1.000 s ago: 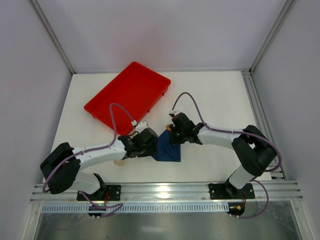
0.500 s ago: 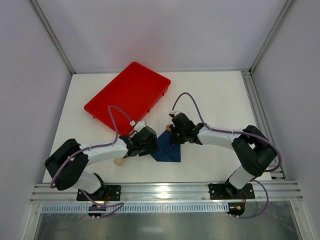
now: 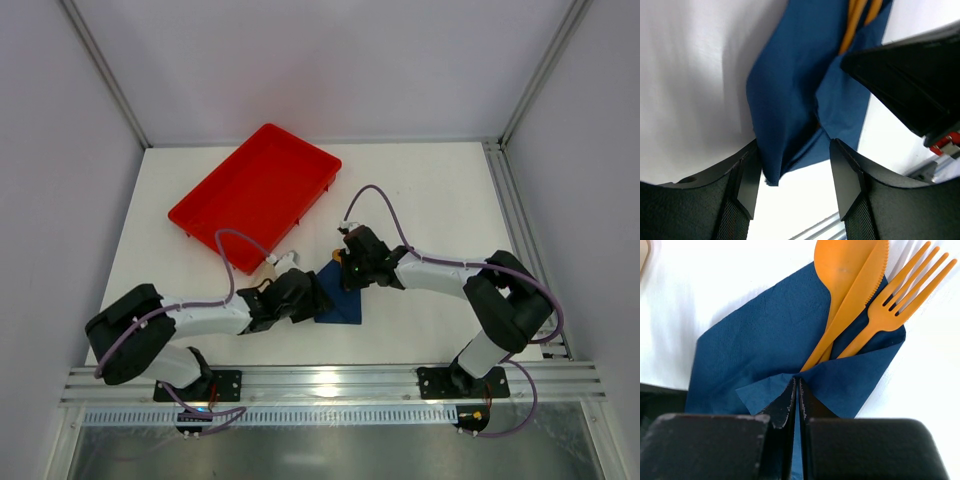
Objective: Place the utensils on the paper napkin and roll it up
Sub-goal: Roll the napkin at the center of the board.
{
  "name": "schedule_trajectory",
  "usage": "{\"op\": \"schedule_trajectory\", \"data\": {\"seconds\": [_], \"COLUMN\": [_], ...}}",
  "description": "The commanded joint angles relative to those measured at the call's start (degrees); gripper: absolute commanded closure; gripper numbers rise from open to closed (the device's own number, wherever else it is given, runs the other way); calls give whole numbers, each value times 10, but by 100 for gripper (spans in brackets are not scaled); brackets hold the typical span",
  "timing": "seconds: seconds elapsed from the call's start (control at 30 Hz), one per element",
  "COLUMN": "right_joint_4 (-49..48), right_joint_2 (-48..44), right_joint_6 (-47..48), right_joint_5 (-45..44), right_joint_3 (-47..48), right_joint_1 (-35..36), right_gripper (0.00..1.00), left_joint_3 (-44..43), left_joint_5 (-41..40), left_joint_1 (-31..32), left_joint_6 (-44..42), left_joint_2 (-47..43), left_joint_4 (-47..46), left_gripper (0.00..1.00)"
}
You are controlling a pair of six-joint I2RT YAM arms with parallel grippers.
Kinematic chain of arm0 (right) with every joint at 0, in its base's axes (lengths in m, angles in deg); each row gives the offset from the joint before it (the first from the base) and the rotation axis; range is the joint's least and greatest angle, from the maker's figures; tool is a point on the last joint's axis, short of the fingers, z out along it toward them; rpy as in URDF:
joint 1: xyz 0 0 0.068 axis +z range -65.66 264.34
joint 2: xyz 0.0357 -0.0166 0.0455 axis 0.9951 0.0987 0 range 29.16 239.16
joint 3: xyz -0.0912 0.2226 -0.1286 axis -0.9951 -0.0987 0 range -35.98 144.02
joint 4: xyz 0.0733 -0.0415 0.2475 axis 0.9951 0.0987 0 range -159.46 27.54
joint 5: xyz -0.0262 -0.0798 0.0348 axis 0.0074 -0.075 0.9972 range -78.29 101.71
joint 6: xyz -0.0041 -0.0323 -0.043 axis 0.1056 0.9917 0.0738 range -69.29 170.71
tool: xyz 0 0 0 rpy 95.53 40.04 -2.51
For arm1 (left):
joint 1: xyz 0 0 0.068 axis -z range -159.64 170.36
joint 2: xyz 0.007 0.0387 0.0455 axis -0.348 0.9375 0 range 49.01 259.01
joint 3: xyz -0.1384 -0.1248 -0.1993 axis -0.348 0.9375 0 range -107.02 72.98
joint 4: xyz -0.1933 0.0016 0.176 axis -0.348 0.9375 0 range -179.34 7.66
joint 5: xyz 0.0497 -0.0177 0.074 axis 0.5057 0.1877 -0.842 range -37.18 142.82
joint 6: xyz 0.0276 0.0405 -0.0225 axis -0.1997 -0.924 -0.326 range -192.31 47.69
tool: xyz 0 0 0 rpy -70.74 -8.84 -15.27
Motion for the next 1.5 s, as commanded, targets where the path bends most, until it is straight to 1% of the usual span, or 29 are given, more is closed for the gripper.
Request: {"op": "schedule_trajectory", "data": {"seconds": [0.0,0.03,0.1,0.2,0.27,0.3,0.33,0.47,0.53,0.57,0.63,0.67,0.73,0.8,1.03,1.07,1.1,1.13,1.17,1.2,1.23,1.27,1.37,1.47], "right_joint_4": [22,23,23,23,22,22,22,20,19,18,17,15,16,14,10,10,10,11,11,12,10,10,9,8], "right_joint_2": [1,1,0,-2,-2,-1,-1,1,1,1,1,1,4,4,1,1,1,1,1,1,1,1,4,2], "right_joint_6": [1,0,0,0,1,1,0,1,0,0,0,0,0,1,1,0,0,1,1,2,2,1,0,0], "right_joint_5": [-3,-4,-4,-5,-5,-5,-5,-4,-3,-3,-3,-3,-2,-2,1,1,1,0,0,1,0,1,3,2], "right_joint_3": [-9,-9,-10,-11,-11,-11,-11,-11,-11,-12,-13,-13,-13,-13,-17,-17,-16,-16,-16,-16,-16,-17,-17,-18], "right_joint_1": [4,4,4,4,4,4,4,4,4,4,4,4,4,4,4,4,4,4,4,4,4,4,5,5], "right_gripper": [96,96,96,96,96,96,96,96,96,96,96,96,96,96,96,96,96,96,96,96,96,96,96,96], "left_joint_3": [26,25,17,3,0,2,7,28,40,57,74,79,73,72,87,85,74,51,42,32,9,0,-27,-42], "left_joint_5": [2,1,-3,-15,-39,-48,-61,-123,-138,-152,-152,-150,-131,-113,-114,-114,-117,-129,-149,-171,-203,-213,-238,-238], "left_joint_1": [26,32,43,44,44,44,45,44,44,45,44,43,44,44,44,44,44,47,54,74,81,84,84,83], "left_joint_6": [22,26,28,27,37,42,49,73,74,72,62,59,42,42,50,53,65,66,61,67,71,71,66,57], "left_joint_2": [30,34,51,53,44,28,19,-46,-84,-95,-114,-113,-101,-89,-69,-68,-68,-72,-75,-87,-91,-91,-80,-50], "left_joint_4": [-31,-46,-44,-14,26,30,68,111,95,58,2,-41,-66,-97,-116,-109,-78,-9,19,63,127,156,215,217], "left_gripper": [41,41,41,41,42,42,42,41,41,39,38,38,38,38,38,39,41,42,43,43,43,43,40,37]}}
